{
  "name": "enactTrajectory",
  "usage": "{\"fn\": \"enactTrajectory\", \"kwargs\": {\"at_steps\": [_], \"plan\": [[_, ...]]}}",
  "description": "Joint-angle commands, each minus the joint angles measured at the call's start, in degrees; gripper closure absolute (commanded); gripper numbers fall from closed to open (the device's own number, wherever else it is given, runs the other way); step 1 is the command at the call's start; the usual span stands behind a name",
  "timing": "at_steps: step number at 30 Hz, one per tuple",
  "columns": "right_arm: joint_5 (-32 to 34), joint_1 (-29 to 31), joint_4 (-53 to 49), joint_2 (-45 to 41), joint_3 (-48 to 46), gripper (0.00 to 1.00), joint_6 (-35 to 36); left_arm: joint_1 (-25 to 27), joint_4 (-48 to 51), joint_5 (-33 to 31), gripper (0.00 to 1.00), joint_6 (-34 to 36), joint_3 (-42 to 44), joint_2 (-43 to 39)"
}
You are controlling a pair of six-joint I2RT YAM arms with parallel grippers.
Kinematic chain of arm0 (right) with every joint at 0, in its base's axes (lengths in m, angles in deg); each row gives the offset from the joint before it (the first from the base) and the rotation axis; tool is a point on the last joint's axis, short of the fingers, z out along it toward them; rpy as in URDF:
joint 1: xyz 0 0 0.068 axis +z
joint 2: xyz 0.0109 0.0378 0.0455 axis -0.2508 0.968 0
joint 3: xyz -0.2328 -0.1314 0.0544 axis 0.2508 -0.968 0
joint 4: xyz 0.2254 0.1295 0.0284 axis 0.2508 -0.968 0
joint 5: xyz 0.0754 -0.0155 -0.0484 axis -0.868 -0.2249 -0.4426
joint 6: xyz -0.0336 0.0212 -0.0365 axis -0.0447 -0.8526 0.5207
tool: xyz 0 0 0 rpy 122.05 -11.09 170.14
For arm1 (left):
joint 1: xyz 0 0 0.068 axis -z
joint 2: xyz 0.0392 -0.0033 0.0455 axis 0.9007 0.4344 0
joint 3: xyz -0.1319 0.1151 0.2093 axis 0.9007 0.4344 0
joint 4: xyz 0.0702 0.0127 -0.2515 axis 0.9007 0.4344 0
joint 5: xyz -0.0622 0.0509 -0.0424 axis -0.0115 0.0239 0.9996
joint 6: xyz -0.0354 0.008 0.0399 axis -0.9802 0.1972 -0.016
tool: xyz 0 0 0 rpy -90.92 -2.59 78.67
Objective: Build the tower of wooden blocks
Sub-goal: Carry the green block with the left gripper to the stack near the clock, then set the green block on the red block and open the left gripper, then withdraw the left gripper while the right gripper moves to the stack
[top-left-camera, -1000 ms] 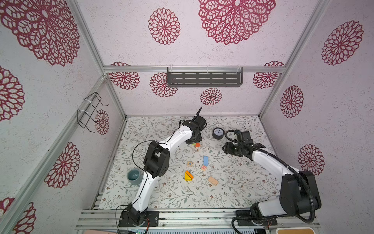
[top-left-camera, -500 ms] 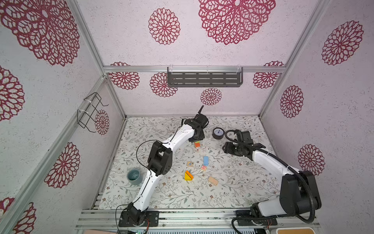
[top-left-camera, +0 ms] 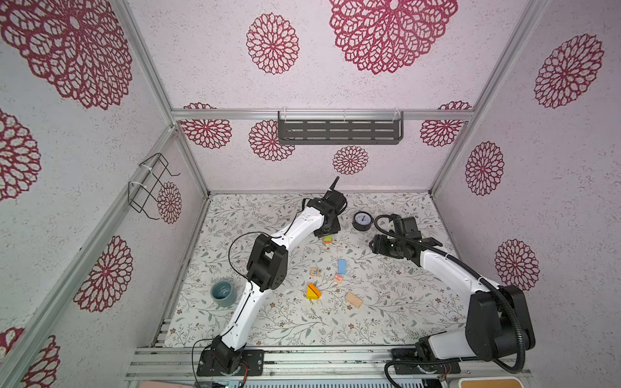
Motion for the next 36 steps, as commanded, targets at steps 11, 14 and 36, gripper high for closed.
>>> {"fn": "enactTrajectory", "kwargs": {"at_steps": [11,14,36], "plan": [[-0.79,-0.23,0.17,-1.67,-0.30,0.37,-0.72,0.00,0.22,-2.79,0.32,-1.04,0.74,-3.10],[-0.82,-0.23,-0.94,-1.37,0.74,0.37,-0.48,-0.52,-0.32,-4.82,0.20,-0.88,2.53,-7.01],[7.25,15.66,-18.10,22.84,30.39,0.28,4.41,-8.65,-19.46,-7.02,0.02,0.61,60.07,-50.82]]}}
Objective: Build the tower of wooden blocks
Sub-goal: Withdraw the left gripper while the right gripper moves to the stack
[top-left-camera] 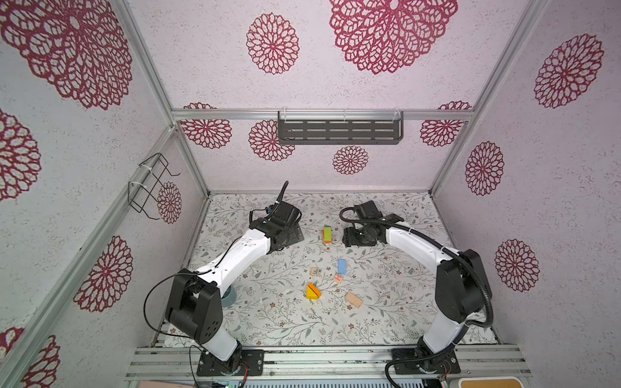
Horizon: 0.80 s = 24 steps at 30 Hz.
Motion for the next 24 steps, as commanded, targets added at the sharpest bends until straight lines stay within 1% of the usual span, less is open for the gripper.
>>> {"fn": "enactTrajectory", "kwargs": {"at_steps": [1,4,7,12,19,24], "plan": [[1.86,1.62,-3.95,2.90,5.26,0.27,1.26,-0.25,-3.83,-0.43,0.03,-0.18,4.72,-4.23],[2.40,3.13,-5.00,5.75,9.04,0.26,1.26,-0.93,-4.54,-0.02,0.03,0.11,8.74,-7.56],[3.35,4.61,-6.08,8.28,12.62,0.22,1.26,-2.10,-5.28,0.75,0.03,0.57,11.99,-11.02],[3.97,5.88,-8.65,13.12,18.89,0.21,1.33,-4.78,-6.45,2.81,0.03,1.45,17.00,-15.94],[3.90,6.34,-12.94,19.83,27.92,0.19,2.78,-7.82,-7.26,4.62,0.03,2.68,20.48,-18.66],[4.40,6.34,-14.06,22.59,31.12,0.19,3.54,-9.39,-7.45,5.71,0.03,3.09,21.07,-18.88]]}}
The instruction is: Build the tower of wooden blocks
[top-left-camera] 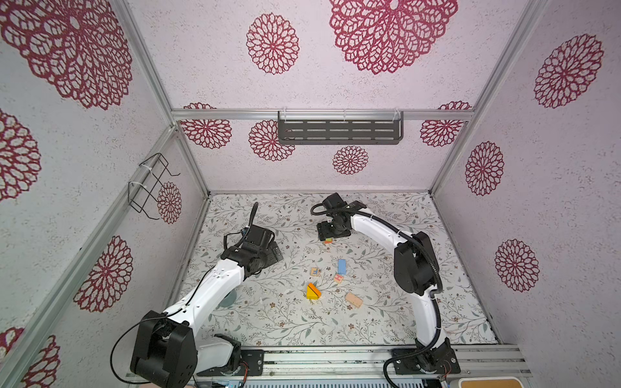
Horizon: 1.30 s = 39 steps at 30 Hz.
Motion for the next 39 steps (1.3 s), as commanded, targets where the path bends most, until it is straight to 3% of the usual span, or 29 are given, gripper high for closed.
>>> {"fn": "enactTrajectory", "kwargs": {"at_steps": [1,25,39], "plan": [[1.68,0.11,-3.14,0.46,2.92,0.19,1.50,-0.98,-1.58,1.03,0.03,0.74,0.15,-1.05],[1.82,0.03,-3.72,6.79,7.57,0.21,2.77,-1.18,-1.64,1.74,0.03,1.09,0.33,0.90],[2.78,0.02,-3.62,9.16,8.44,0.27,2.25,-1.13,-1.86,1.95,0.03,1.01,0.65,1.39]]}}
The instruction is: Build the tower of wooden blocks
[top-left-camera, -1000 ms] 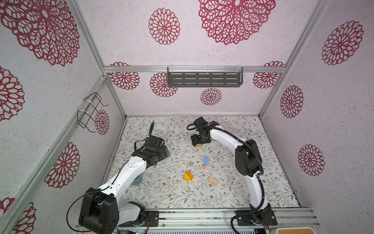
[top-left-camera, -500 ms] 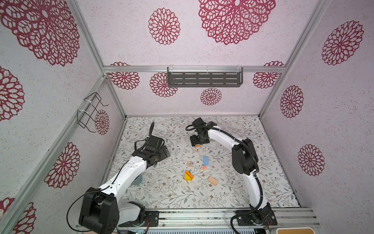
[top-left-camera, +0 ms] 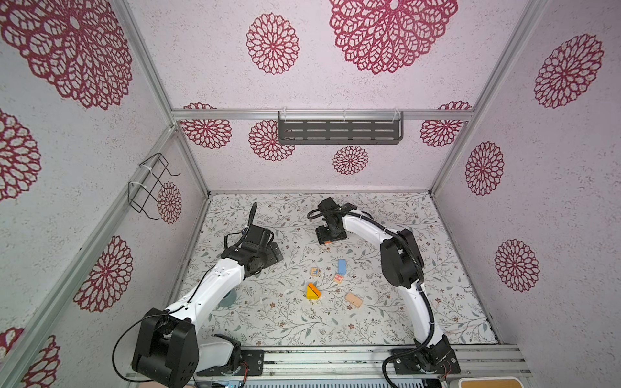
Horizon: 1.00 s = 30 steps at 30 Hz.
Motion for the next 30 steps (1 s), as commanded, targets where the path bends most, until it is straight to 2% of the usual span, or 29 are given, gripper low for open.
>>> {"fn": "enactTrajectory", "kwargs": {"at_steps": [1,30], "plan": [[1.27,0.07,-1.13,0.23,2.24,0.28,0.33,-0.57,-0.97,0.05,0.03,0.17,0.33,0.56],[2.26,0.37,-3.26,3.91,6.44,0.45,-1.08,-0.63,-0.53,0.05,0.03,0.52,0.18,0.49]]}}
